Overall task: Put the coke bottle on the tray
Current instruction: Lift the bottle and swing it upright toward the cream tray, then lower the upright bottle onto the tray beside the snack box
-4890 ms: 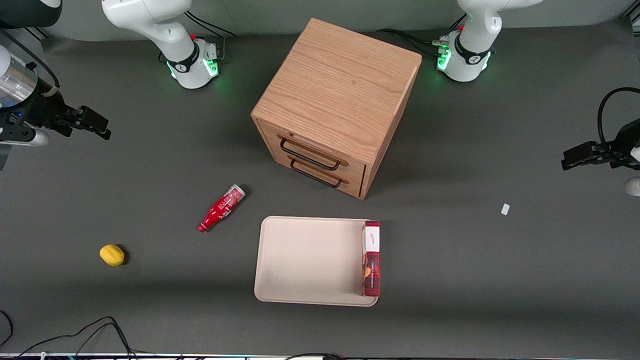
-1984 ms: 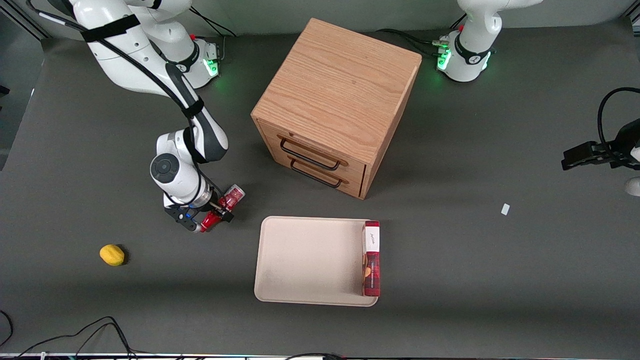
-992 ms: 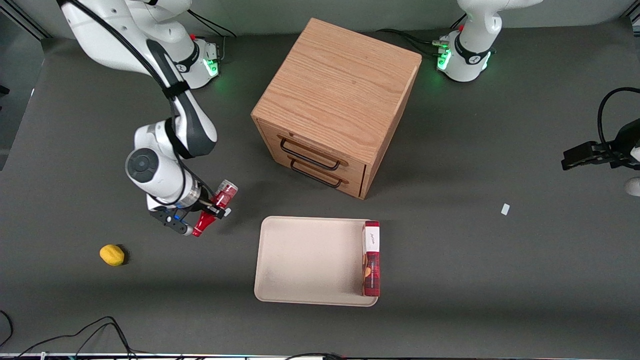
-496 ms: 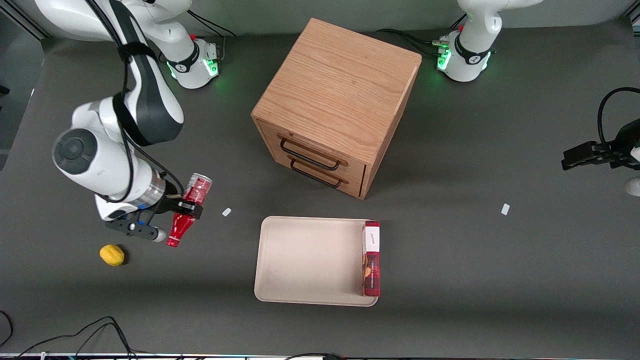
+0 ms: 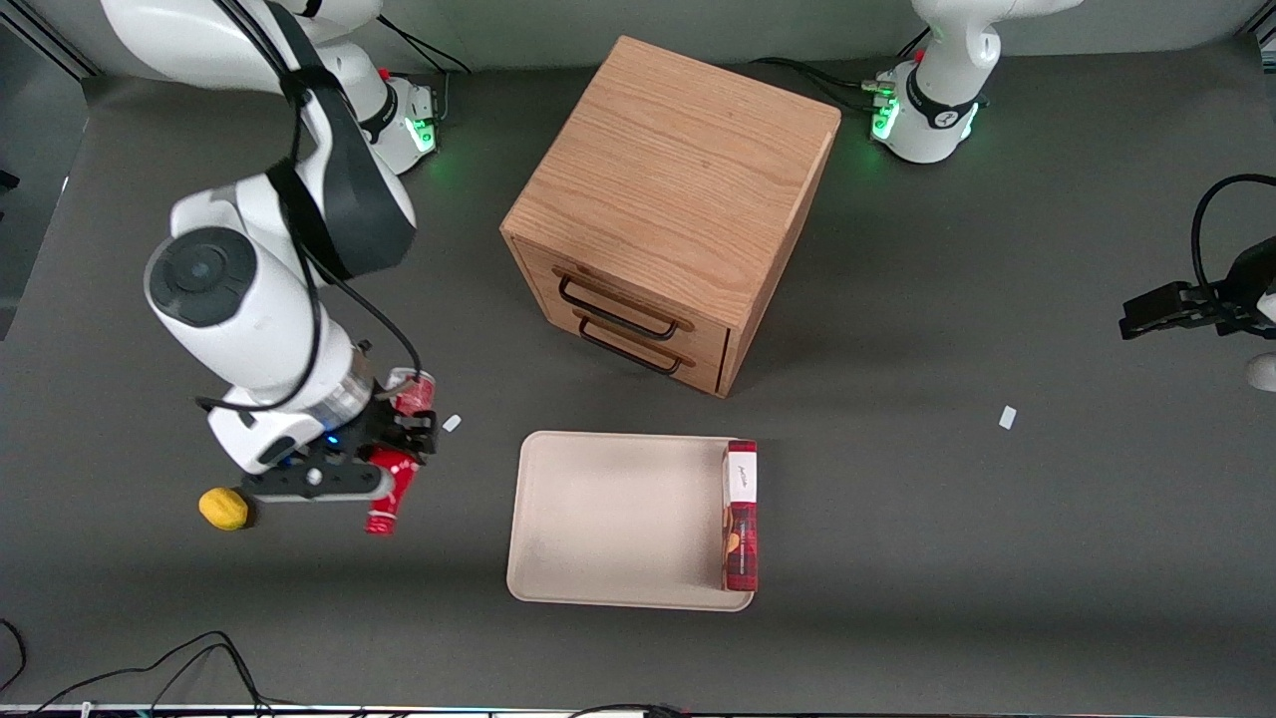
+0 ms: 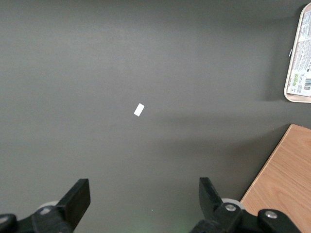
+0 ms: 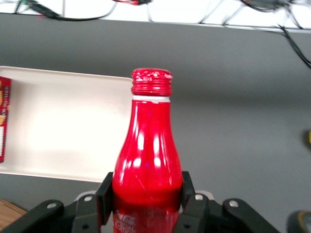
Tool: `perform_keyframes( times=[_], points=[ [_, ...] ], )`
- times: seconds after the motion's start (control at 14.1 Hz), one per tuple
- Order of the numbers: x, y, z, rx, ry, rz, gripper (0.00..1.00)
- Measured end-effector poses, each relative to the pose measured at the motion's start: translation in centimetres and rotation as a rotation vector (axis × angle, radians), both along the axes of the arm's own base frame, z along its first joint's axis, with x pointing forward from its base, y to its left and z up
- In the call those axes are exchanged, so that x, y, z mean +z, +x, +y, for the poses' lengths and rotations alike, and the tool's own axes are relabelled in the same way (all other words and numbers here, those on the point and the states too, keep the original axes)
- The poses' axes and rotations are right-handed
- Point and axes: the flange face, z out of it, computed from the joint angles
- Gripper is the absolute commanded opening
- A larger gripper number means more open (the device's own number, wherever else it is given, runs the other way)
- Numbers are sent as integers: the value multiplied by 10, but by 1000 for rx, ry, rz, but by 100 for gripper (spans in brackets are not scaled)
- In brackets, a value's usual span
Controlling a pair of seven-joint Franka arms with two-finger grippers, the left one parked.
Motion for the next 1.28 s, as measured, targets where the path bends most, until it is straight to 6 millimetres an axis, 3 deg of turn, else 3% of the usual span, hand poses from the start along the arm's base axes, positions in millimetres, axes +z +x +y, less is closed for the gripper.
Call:
perform_keyframes(
  times=[0.28, 0.57, 0.78, 0.99, 1.2, 1.28],
  points=[
    [-75, 28, 54, 79, 89, -69, 0],
    [-160, 41, 62, 84, 98, -54, 2],
    [-212, 43, 64, 67, 103, -37, 5],
    [-251, 42, 68, 49, 119, -27, 14],
    [-270, 42, 68, 33, 130, -27, 35],
    [-275, 41, 68, 30, 132, -26, 37]
  ],
)
